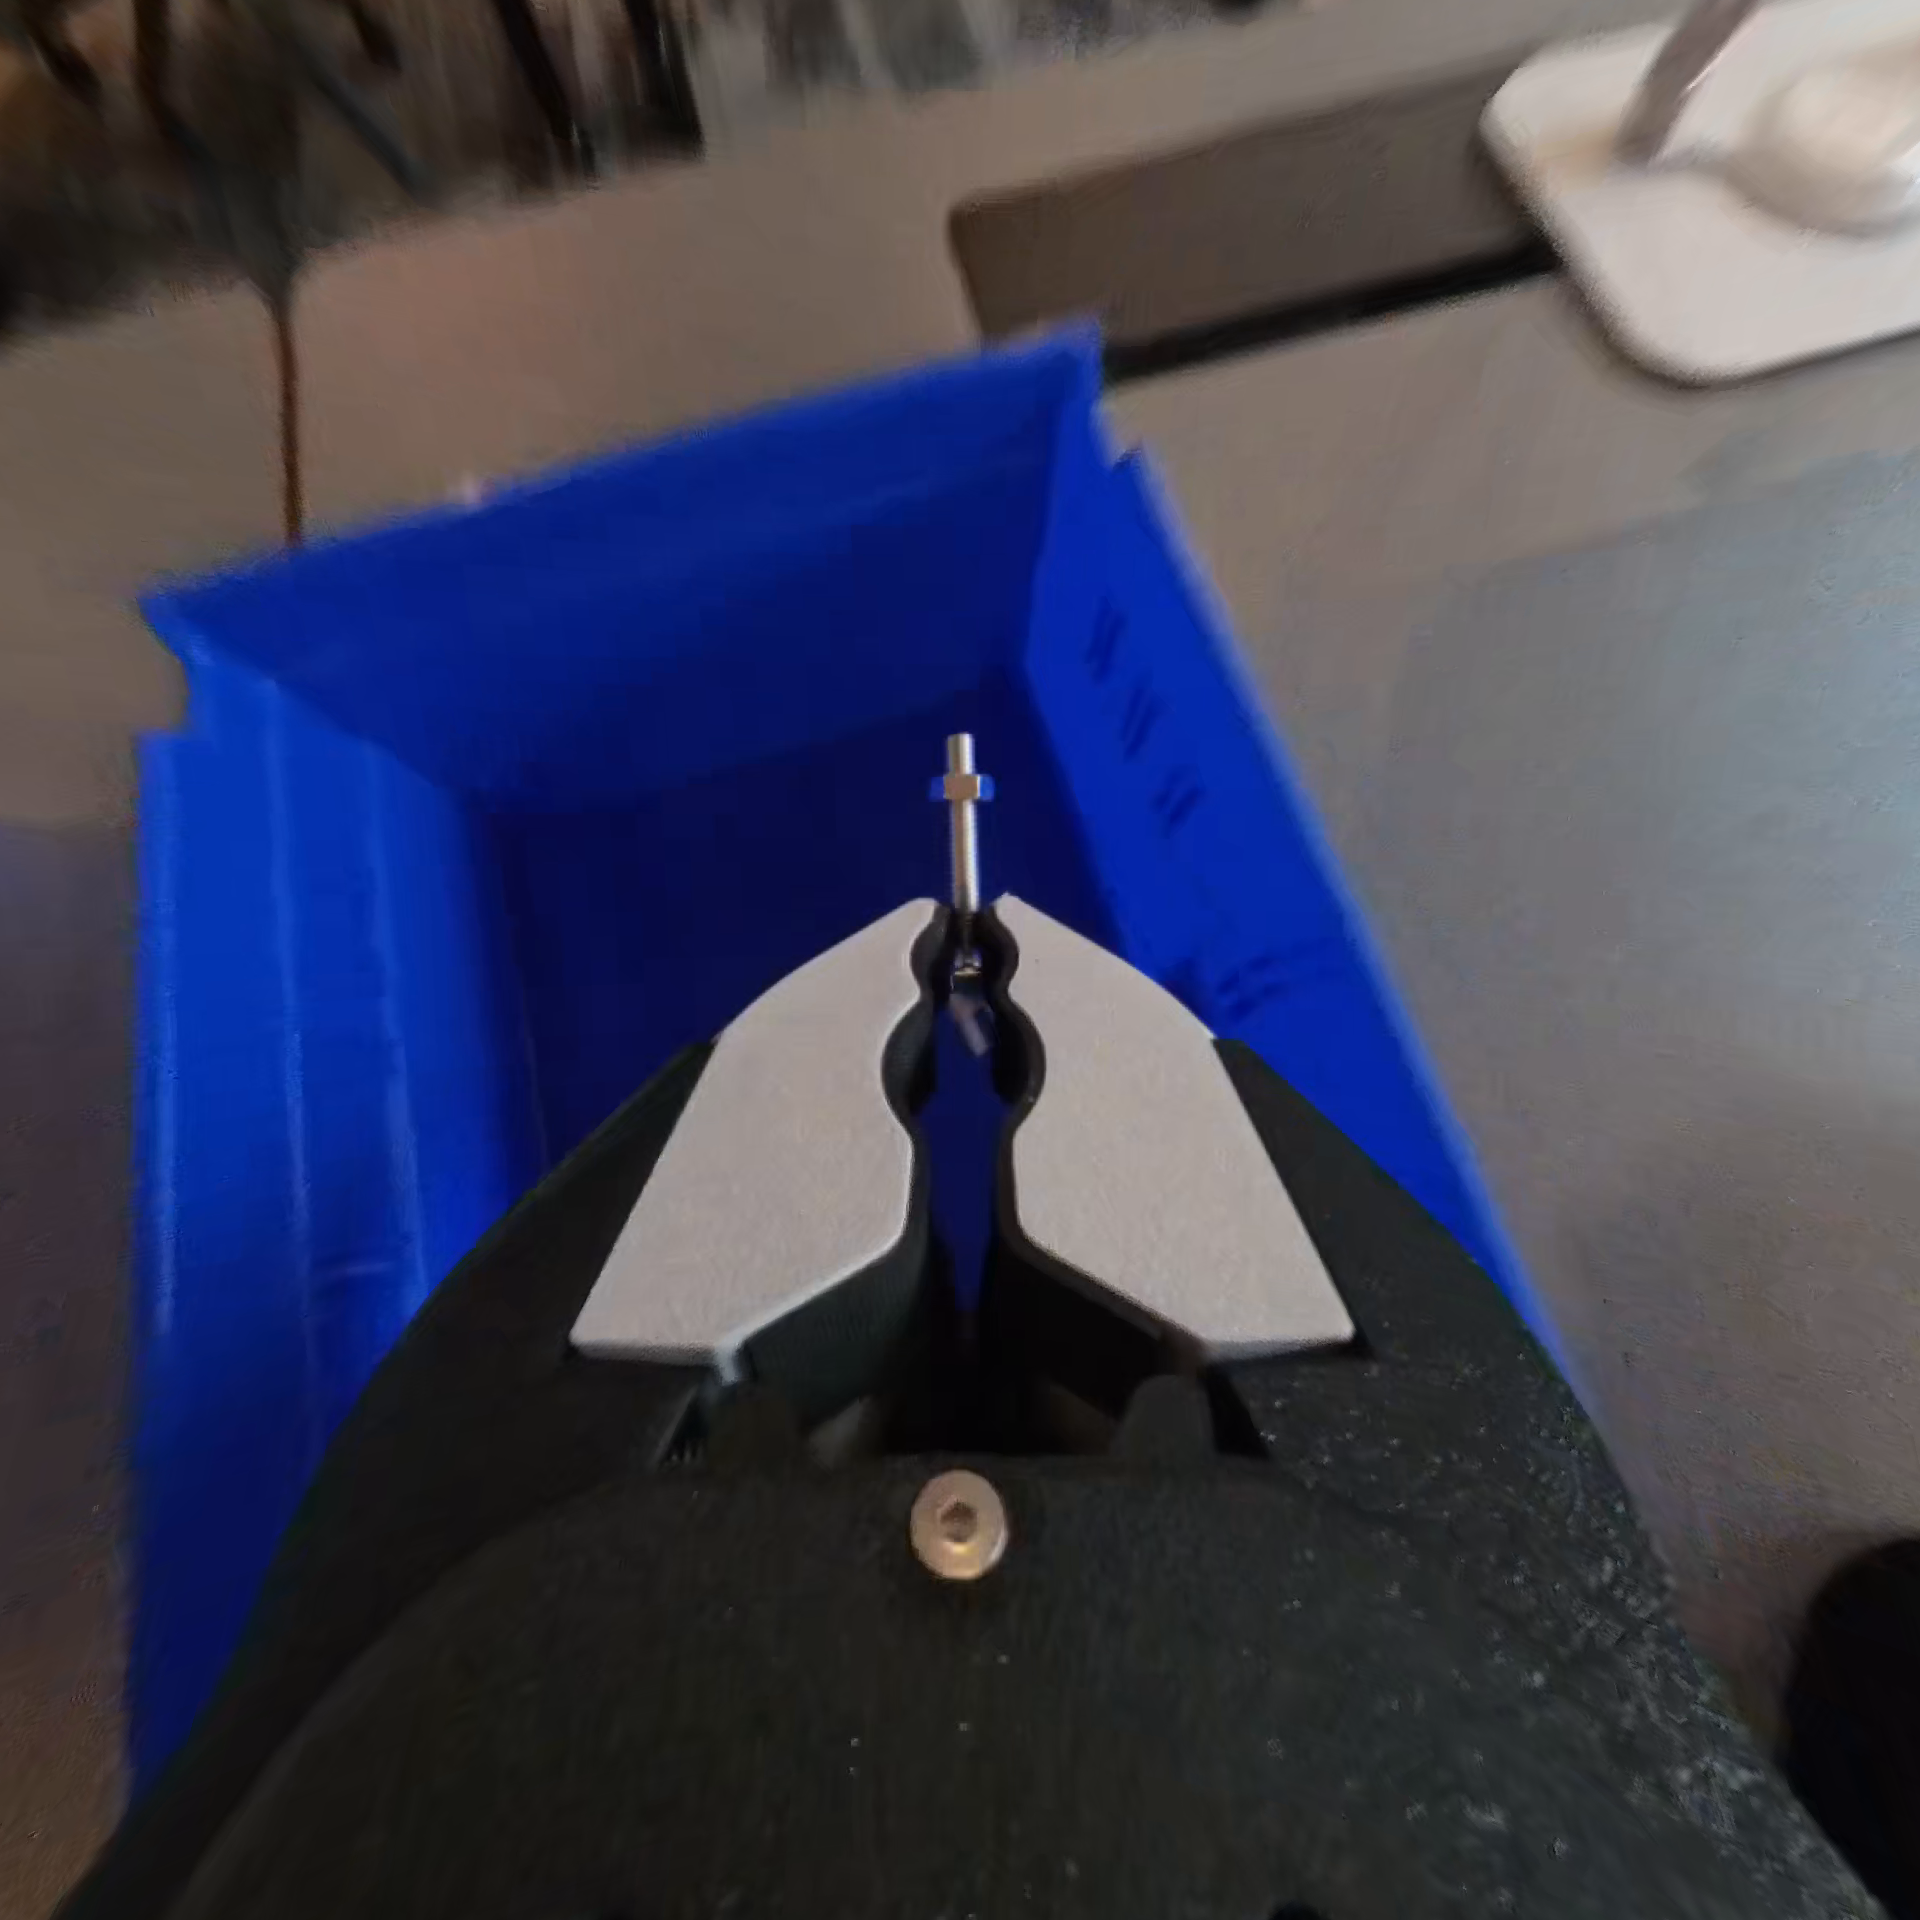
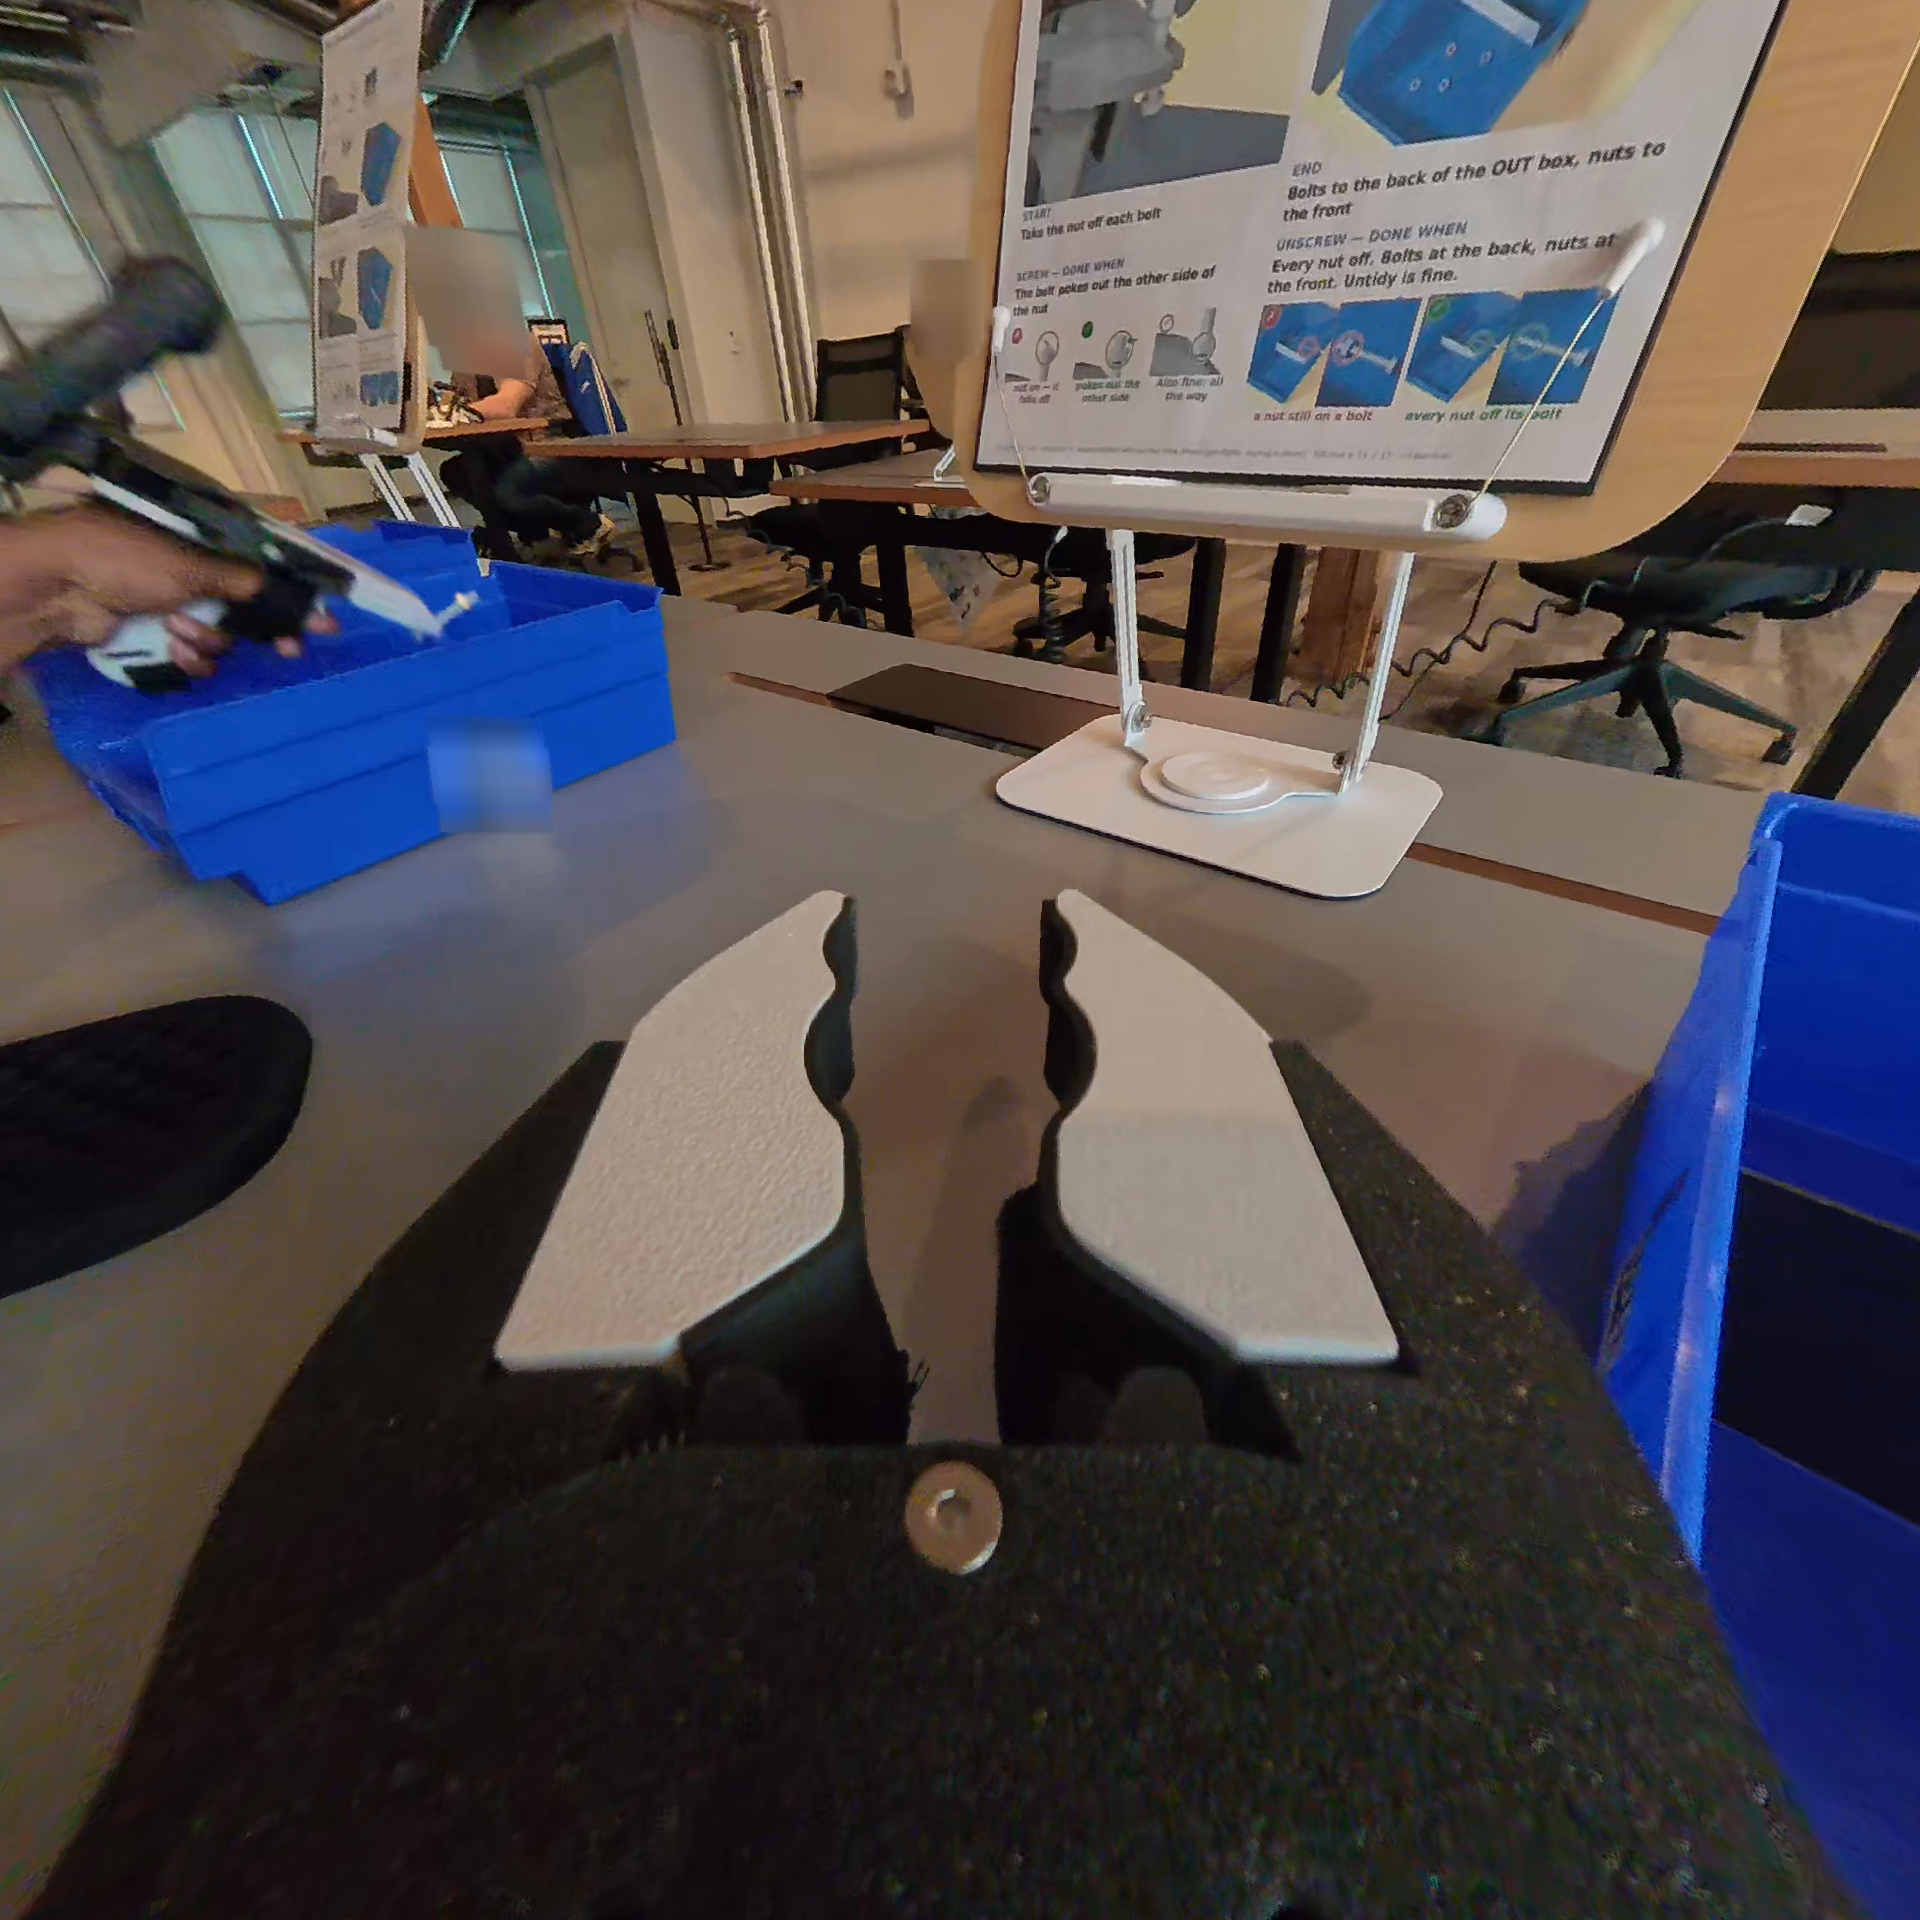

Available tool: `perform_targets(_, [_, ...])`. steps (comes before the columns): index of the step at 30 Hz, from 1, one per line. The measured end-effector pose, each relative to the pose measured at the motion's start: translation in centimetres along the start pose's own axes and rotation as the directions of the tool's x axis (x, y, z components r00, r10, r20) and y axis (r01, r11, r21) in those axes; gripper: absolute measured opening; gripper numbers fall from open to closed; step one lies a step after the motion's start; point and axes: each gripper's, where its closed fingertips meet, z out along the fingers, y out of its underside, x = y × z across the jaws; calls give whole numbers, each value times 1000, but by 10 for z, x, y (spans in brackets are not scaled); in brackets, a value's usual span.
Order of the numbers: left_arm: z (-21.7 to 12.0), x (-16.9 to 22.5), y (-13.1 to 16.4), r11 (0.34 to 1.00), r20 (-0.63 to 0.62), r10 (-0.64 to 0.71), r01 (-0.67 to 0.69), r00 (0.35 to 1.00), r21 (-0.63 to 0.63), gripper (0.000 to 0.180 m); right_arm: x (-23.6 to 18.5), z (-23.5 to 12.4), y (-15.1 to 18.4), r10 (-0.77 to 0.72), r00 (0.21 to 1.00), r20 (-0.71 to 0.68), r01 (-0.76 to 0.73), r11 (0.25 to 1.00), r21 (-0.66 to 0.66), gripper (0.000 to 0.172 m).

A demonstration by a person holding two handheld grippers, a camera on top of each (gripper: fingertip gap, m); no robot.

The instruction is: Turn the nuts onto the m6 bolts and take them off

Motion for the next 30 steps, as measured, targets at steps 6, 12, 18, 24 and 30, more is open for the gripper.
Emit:
perform_targets(6, [-74,96,-72,921,-136,173,-111,976,373,4,-2,1,2,-10,1000,2,10,1000,-16,33])
perform_targets(12, [-117,239,-84,781,-364,393,-97,845,617,5,-5,2,3,-24,1000,20,24,999,-25,33])
perform_targets(18, [-117,340,-52,742,-515,510,-49,690,669,4,-18,3,-4,-60,995,76,63,997,-33,33])
perform_targets(24, [-115,378,-33,724,-565,546,-8,619,690,4,-66,5,-31,-92,954,287,92,996,12,31])
perform_targets(30, [-112,393,-18,724,-601,551,27,578,690,4,-113,9,-44,-28,848,529,34,999,-2,30])
